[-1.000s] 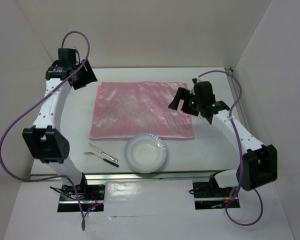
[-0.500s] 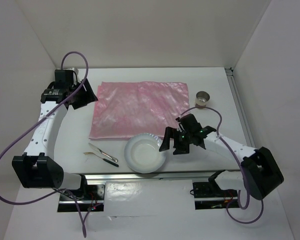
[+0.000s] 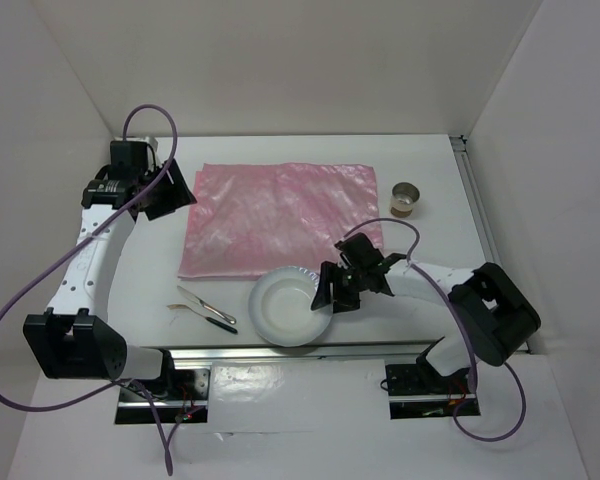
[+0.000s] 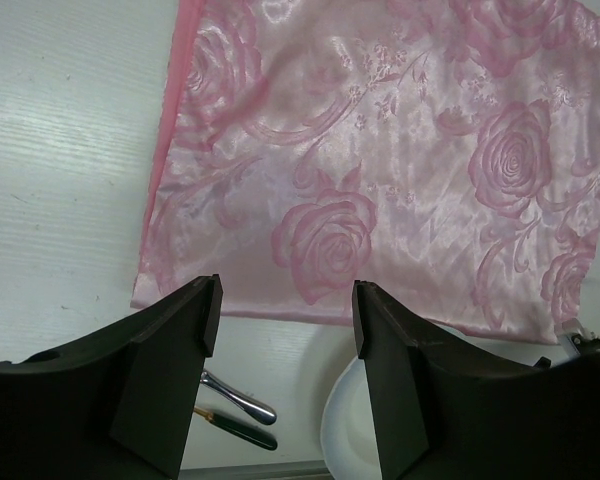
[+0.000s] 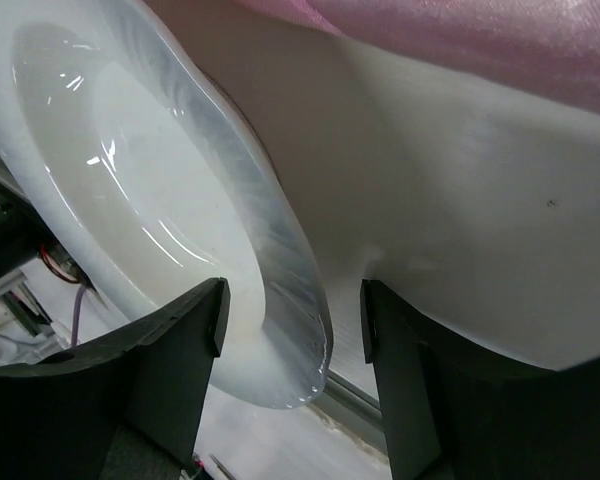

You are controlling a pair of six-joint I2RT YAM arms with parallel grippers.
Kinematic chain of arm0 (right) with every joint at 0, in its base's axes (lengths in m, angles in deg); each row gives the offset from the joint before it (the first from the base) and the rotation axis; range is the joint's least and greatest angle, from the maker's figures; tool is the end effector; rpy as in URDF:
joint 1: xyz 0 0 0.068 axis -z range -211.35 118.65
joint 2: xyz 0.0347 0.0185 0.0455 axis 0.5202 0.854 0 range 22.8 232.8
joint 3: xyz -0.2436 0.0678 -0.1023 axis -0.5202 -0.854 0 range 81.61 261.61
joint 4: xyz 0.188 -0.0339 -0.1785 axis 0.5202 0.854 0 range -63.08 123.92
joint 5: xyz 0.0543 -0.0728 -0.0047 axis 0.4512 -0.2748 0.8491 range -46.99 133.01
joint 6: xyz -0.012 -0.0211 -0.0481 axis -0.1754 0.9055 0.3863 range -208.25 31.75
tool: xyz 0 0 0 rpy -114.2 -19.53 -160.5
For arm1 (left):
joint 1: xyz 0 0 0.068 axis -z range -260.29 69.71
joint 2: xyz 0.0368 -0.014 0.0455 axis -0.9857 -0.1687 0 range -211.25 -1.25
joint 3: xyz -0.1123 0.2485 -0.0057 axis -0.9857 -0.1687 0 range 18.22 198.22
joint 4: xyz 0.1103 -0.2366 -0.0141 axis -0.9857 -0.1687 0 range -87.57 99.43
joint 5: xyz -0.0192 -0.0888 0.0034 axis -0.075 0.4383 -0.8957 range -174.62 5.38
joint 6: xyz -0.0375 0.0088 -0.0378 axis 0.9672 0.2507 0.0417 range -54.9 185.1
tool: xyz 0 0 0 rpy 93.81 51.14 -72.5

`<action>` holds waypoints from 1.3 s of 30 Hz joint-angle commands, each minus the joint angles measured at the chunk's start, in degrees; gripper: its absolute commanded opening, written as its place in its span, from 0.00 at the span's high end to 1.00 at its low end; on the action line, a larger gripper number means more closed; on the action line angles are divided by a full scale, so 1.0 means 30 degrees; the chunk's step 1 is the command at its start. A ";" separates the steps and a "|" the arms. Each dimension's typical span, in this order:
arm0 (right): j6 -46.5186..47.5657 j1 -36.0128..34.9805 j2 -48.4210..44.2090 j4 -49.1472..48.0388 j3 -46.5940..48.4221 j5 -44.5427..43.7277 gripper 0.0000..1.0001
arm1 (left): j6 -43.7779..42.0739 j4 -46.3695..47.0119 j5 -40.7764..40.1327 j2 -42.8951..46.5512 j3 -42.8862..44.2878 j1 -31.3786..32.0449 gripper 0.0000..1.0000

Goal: Set the dinner table for one person

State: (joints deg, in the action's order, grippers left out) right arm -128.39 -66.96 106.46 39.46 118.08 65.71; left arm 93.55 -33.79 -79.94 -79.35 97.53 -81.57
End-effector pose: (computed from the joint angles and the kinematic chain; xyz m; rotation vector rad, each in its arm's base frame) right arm 0.1995 0.1598 0.1446 -0.0418 2.8257 0.9158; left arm 0.2906 0.0037 0.3637 -0.5554 2.2573 -0.3353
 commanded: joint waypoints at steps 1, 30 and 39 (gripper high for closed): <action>-0.0272 -0.0140 0.0706 -0.0926 0.0762 -0.0623 0.33 | -0.0254 0.0403 -0.0010 0.0400 -0.0127 0.0075 0.29; 0.0492 0.5251 0.3718 -0.0540 1.2742 0.3799 1.00 | -0.1015 -0.0329 -0.0098 0.1016 0.1603 0.0075 0.30; -0.2321 0.5720 0.9345 -0.4731 1.5383 0.4358 1.00 | -0.1015 -0.0681 -0.0830 0.1397 0.0986 0.0075 0.30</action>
State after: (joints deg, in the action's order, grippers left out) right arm -130.25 -50.07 134.78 36.86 159.48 72.33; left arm 92.00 -35.98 -81.38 -77.17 100.70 -81.57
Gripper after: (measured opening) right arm 0.201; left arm 0.706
